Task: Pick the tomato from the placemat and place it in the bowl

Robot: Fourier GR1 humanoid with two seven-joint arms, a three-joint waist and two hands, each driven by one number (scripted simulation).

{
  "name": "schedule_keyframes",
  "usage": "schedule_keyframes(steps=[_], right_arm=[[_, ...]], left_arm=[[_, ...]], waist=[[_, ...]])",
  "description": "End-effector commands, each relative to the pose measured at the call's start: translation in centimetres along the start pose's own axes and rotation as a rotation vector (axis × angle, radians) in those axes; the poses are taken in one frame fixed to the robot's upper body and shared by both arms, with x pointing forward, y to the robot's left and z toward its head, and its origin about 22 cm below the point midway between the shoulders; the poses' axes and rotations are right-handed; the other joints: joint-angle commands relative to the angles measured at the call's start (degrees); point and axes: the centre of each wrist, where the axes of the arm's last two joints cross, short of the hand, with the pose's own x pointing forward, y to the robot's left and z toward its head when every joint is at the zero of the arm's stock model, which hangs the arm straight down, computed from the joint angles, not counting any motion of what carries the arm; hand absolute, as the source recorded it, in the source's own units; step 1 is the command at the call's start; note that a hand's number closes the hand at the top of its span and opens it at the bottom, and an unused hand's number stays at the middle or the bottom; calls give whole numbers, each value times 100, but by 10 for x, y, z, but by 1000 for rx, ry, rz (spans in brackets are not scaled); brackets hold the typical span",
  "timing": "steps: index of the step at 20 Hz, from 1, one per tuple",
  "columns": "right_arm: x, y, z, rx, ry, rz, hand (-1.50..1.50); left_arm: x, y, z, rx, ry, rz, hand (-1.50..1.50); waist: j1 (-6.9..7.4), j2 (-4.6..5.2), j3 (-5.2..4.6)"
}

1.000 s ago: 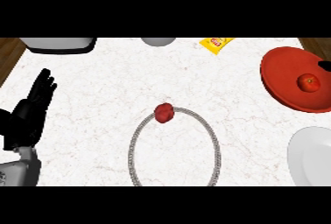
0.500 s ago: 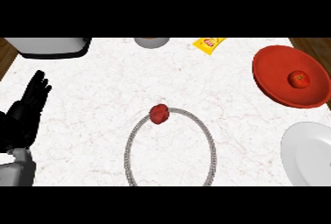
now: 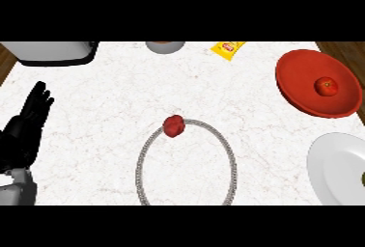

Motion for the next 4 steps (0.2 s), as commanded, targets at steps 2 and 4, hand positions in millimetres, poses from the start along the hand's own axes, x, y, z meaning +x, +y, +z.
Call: schedule_keyframes(steps=[2, 4], right_arm=[[17, -50, 41, 29, -60, -68, -150], [10, -77, 26, 25, -92, -71, -150]], left_arm=[[9, 2, 3, -9, -12, 11, 0], [18, 1, -4, -14, -8, 3, 0]], waist=[[93, 22, 2], [140, 45, 9]])
